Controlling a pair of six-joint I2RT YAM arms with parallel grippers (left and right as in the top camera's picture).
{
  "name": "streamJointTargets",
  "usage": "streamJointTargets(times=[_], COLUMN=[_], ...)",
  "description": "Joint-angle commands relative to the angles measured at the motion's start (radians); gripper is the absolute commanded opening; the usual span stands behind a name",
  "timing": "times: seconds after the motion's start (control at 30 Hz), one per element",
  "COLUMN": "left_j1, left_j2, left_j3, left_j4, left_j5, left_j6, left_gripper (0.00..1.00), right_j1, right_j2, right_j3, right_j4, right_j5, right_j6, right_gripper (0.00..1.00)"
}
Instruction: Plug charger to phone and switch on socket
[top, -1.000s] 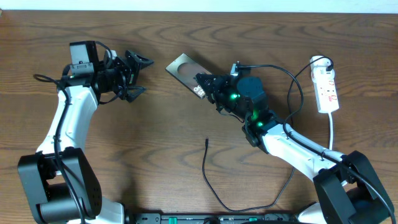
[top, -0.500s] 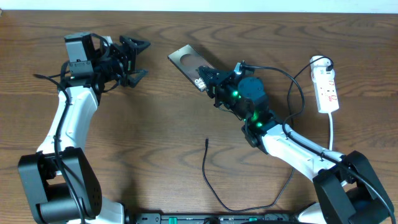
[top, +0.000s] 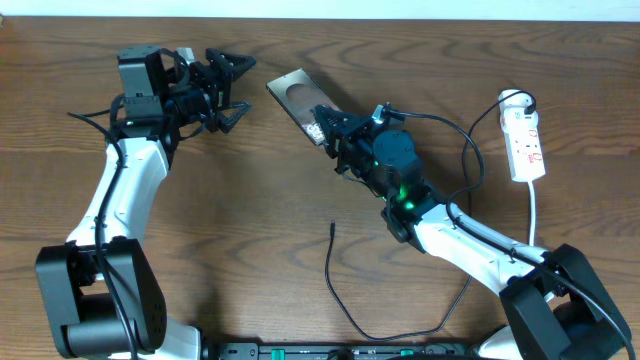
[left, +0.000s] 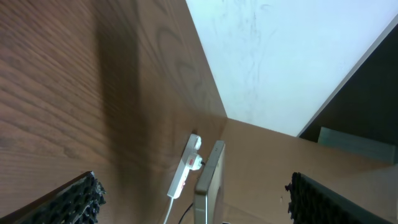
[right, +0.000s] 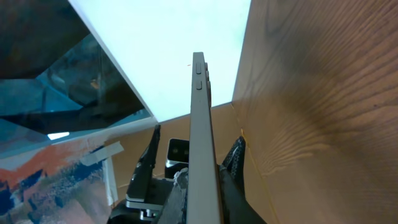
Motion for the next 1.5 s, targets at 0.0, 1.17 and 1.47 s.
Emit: streamJointTargets(times=[0.0,1.17,1.47], left_j1=[0.002,-0.010,-0.072], left_j2=[-0.014,-0.014,-0.014], left_j3=[-0.010,-0.010,-0.010], left_j4=[0.005,0.065,0.117], left_j5=[0.018,-0.024,0.016], left_j6=[-0.010,-0.056,0.034], left_gripper=[0.92,0.92,0.92], right_j1=[0.010,0.039,0.053], right_j2=[-0.006,-0.006,-0.006], right_j3=[0.018,0.018,0.018], right_j4=[0.017,0.018,0.028], right_j5=[0.023,0.079,0.085], right_j6=[0.014,0.101,0.100], right_gripper=[0.01,0.01,0.01])
